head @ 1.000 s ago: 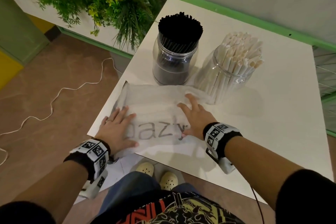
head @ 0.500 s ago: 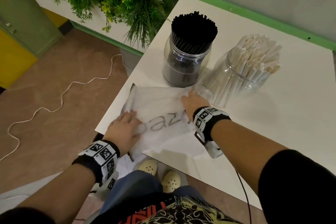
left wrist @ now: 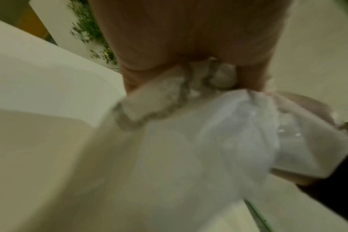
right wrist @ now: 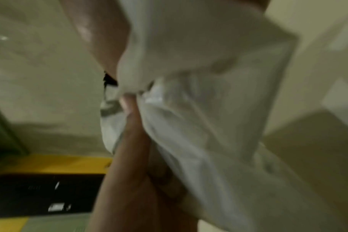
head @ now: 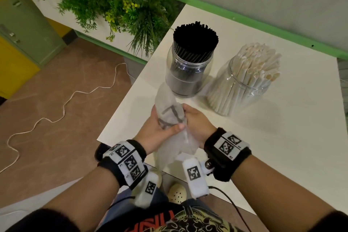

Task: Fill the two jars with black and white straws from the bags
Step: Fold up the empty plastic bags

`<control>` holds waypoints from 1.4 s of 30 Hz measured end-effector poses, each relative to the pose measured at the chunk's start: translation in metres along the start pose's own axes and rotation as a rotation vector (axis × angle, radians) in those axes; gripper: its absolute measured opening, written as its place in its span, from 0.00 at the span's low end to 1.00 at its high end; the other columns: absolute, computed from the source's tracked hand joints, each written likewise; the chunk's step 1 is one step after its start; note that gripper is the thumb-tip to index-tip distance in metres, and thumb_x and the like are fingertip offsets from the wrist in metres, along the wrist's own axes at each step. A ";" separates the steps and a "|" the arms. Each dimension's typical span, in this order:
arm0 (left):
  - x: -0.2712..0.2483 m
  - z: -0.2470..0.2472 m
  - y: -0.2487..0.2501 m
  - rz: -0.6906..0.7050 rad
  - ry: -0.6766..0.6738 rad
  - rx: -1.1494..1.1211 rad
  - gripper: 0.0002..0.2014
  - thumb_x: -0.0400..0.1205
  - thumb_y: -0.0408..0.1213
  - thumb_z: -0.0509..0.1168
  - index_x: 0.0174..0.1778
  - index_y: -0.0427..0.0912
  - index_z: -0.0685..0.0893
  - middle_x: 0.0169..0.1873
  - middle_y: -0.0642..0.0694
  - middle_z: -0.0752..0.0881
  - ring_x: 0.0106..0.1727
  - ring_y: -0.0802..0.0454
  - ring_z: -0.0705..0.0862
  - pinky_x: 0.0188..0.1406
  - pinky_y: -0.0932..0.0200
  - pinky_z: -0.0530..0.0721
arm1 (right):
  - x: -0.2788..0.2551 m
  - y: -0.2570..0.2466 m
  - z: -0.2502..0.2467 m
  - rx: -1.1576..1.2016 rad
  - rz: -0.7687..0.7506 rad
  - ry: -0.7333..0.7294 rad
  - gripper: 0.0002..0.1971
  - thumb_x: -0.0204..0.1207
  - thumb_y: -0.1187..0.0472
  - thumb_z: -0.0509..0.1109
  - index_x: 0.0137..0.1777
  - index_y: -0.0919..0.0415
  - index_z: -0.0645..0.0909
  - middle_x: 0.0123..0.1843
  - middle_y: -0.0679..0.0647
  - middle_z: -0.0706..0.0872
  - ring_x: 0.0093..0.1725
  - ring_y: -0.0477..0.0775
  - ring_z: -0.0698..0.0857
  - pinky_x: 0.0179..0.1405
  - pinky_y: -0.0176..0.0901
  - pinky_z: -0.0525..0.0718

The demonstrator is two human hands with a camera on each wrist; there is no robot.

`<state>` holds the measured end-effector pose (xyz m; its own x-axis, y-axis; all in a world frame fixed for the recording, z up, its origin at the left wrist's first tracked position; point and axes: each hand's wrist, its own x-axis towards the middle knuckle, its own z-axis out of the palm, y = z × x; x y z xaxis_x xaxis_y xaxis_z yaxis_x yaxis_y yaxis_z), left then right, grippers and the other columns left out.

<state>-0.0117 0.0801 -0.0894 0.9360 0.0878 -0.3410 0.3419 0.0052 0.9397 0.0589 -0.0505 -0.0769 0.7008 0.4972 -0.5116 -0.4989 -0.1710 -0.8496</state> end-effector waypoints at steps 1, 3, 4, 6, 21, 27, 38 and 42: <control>0.001 0.005 0.001 0.017 0.030 0.011 0.44 0.61 0.56 0.78 0.72 0.50 0.69 0.61 0.53 0.85 0.60 0.62 0.84 0.59 0.60 0.84 | -0.003 0.000 -0.001 -0.053 -0.058 0.010 0.04 0.77 0.68 0.66 0.48 0.64 0.82 0.46 0.62 0.87 0.49 0.59 0.85 0.57 0.57 0.83; 0.002 0.007 0.000 0.020 0.082 0.061 0.40 0.61 0.56 0.79 0.68 0.52 0.73 0.58 0.53 0.86 0.59 0.57 0.86 0.61 0.51 0.84 | -0.009 0.001 -0.007 -0.282 -0.222 0.104 0.07 0.78 0.70 0.64 0.48 0.58 0.79 0.46 0.54 0.86 0.47 0.54 0.85 0.54 0.54 0.84; 0.001 0.006 -0.001 0.013 0.106 0.102 0.36 0.62 0.55 0.78 0.66 0.53 0.75 0.56 0.53 0.87 0.57 0.56 0.86 0.59 0.51 0.84 | -0.013 0.002 -0.012 -0.403 -0.293 0.152 0.08 0.78 0.69 0.63 0.51 0.56 0.77 0.47 0.51 0.84 0.47 0.52 0.84 0.52 0.53 0.84; 0.000 0.002 -0.001 -0.008 0.137 0.217 0.24 0.69 0.46 0.77 0.59 0.53 0.78 0.51 0.53 0.87 0.54 0.54 0.85 0.54 0.55 0.83 | -0.026 0.001 -0.018 -0.593 -0.451 0.203 0.17 0.75 0.66 0.67 0.62 0.54 0.73 0.57 0.48 0.80 0.53 0.49 0.81 0.54 0.46 0.80; -0.008 0.032 0.009 0.342 0.086 0.620 0.29 0.77 0.24 0.58 0.76 0.47 0.67 0.62 0.46 0.82 0.62 0.48 0.80 0.59 0.60 0.75 | -0.039 -0.015 -0.033 -0.388 -0.281 0.237 0.17 0.67 0.78 0.57 0.48 0.57 0.69 0.44 0.60 0.81 0.45 0.62 0.83 0.41 0.55 0.85; -0.011 0.037 0.035 -0.050 -0.152 -0.137 0.40 0.66 0.40 0.67 0.74 0.64 0.61 0.62 0.53 0.80 0.60 0.59 0.82 0.57 0.57 0.82 | -0.042 -0.001 -0.014 0.130 -0.249 0.331 0.20 0.58 0.74 0.67 0.50 0.59 0.71 0.52 0.66 0.83 0.56 0.68 0.85 0.54 0.63 0.86; -0.004 0.034 0.039 -0.053 0.200 -0.519 0.22 0.83 0.22 0.55 0.62 0.55 0.75 0.58 0.42 0.81 0.43 0.50 0.85 0.26 0.60 0.84 | -0.071 0.023 -0.034 -0.390 -0.327 0.256 0.22 0.77 0.54 0.72 0.68 0.50 0.71 0.66 0.51 0.74 0.52 0.50 0.84 0.52 0.39 0.82; -0.004 0.039 0.037 0.024 0.176 -0.461 0.33 0.79 0.21 0.60 0.76 0.56 0.66 0.68 0.39 0.79 0.55 0.43 0.86 0.37 0.54 0.88 | -0.071 0.005 -0.033 0.041 0.145 0.114 0.23 0.80 0.40 0.61 0.62 0.58 0.78 0.48 0.57 0.85 0.39 0.57 0.87 0.41 0.50 0.88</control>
<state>-0.0001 0.0415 -0.0542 0.9009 0.2600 -0.3474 0.2108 0.4375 0.8741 0.0236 -0.1149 -0.0496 0.6721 0.3701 -0.6413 -0.6173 -0.1982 -0.7614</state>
